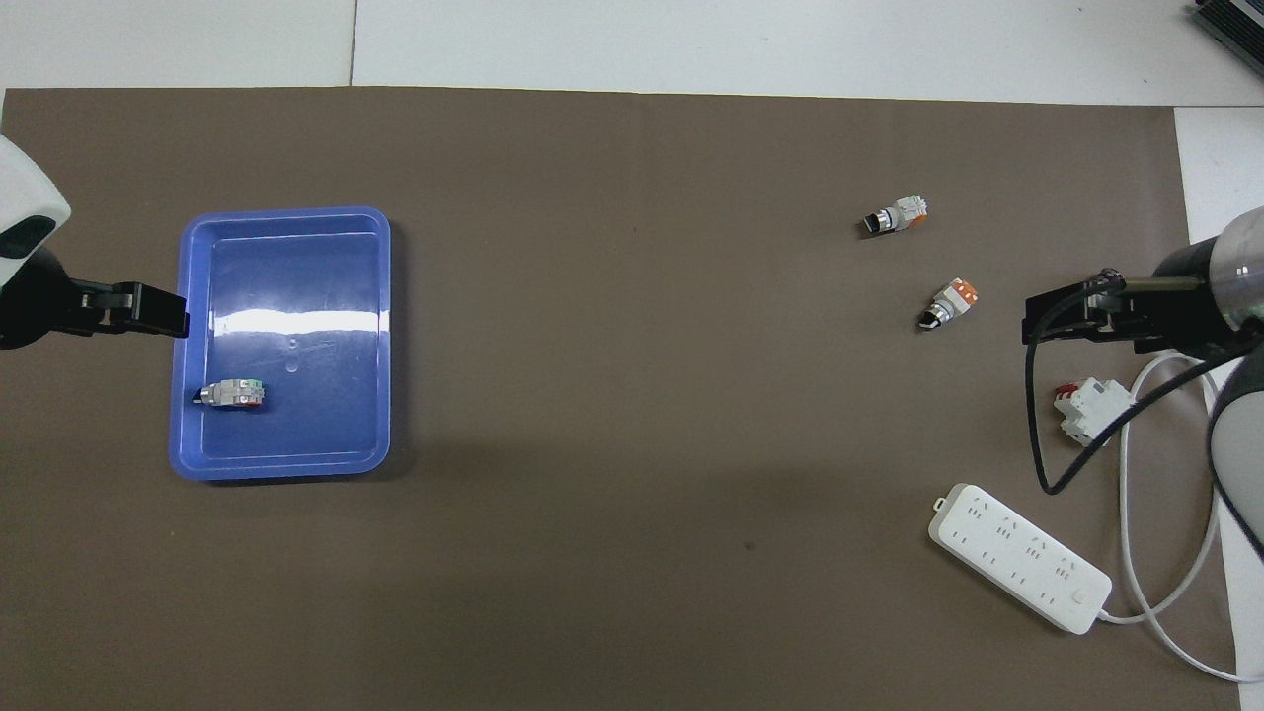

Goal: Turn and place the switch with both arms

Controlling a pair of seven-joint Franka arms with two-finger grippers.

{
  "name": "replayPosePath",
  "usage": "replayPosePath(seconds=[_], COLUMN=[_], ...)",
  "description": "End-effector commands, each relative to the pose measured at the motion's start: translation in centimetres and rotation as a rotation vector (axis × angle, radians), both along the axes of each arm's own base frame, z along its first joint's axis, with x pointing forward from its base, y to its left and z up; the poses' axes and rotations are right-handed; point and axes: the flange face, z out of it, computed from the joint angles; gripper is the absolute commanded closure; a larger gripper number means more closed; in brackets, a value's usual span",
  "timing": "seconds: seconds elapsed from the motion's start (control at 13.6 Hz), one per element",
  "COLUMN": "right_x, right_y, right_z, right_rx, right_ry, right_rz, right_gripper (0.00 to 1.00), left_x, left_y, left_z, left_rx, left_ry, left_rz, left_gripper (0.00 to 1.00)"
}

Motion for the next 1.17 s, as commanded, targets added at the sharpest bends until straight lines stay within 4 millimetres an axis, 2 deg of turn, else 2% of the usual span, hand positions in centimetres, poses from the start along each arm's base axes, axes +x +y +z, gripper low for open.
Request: replayPosePath(seconds=[0.0, 1.1], right_x=[-0.32, -0.3], right_y=[-0.56, -0.69], right_z=[-0.32, -0.3], right_rx=[-0.008, -0.03], right_ry=[0.007, 0.005], right_rz=[0.01, 0.008], right_gripper=[0.0, 0.0], left_x=[-0.74, -0.54], left_y=[-0.24, -0.25], left_z=[0.12, 0.32], left_rx=[-0.01, -0.011], left_ry=[-0.017, -0.032], left_rz=[-0.003, -0.006], left_gripper=[0.0, 0.0])
